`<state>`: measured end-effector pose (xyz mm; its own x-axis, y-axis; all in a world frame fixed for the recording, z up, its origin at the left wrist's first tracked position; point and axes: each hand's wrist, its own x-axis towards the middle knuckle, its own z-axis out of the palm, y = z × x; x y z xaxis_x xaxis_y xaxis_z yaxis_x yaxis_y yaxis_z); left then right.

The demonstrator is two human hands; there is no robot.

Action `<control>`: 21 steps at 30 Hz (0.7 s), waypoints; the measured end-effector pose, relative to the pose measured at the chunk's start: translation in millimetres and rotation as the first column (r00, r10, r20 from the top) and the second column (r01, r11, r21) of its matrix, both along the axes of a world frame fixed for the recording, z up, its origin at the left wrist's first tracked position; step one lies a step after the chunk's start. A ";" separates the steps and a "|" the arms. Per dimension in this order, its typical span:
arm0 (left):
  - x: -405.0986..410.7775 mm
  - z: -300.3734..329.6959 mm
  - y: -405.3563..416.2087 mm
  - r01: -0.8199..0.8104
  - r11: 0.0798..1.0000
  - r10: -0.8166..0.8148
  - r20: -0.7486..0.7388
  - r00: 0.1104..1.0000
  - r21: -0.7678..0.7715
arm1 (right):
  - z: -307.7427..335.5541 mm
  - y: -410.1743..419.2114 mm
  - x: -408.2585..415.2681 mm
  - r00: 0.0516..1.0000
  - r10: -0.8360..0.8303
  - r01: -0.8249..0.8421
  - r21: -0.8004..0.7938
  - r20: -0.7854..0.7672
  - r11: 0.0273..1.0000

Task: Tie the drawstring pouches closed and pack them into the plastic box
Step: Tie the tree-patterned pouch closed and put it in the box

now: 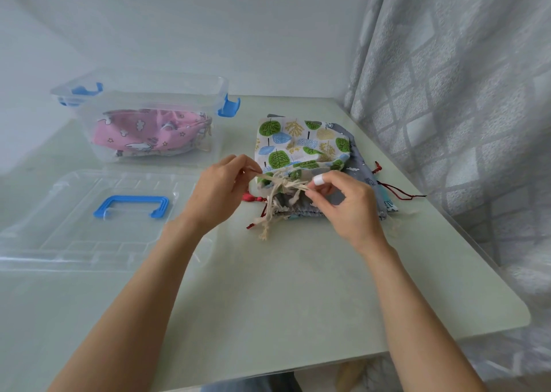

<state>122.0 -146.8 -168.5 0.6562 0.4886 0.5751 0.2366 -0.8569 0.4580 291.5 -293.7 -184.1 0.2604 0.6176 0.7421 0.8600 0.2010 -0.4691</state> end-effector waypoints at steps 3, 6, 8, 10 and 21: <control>2.8 -0.7 0.6 -0.010 0.951 0.026 0.048 0.999 -0.310 | 1.5 -0.9 2.5 1.000 -0.014 0.014 -0.007 -0.015 1.000; 4.2 -0.9 -0.2 0.080 0.747 -0.041 0.075 0.996 -0.659 | -1.5 2.7 -1.1 0.999 -0.036 0.035 -0.034 -0.023 0.999; 3.8 -1.5 -3.1 0.162 0.606 -0.122 0.110 0.986 -0.779 | -3.7 3.2 -1.5 0.998 -0.043 0.040 -0.058 -0.049 0.998; 3.5 -0.9 -7.0 0.191 0.571 -0.167 0.115 0.979 -0.798 | -4.7 2.4 -1.5 0.996 -0.025 0.020 -0.064 -0.091 0.998; 8.4 -4.6 -12.2 0.193 0.713 -0.077 0.198 0.977 -0.674 | -1.1 -1.2 -6.0 0.927 0.009 -0.041 -0.076 -0.374 0.996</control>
<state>130.4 -159.0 -173.1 0.6843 0.6983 0.2102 0.0252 -0.3107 0.9502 285.4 -294.9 -185.1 0.4925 0.6814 0.5414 0.6149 0.1678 -0.7706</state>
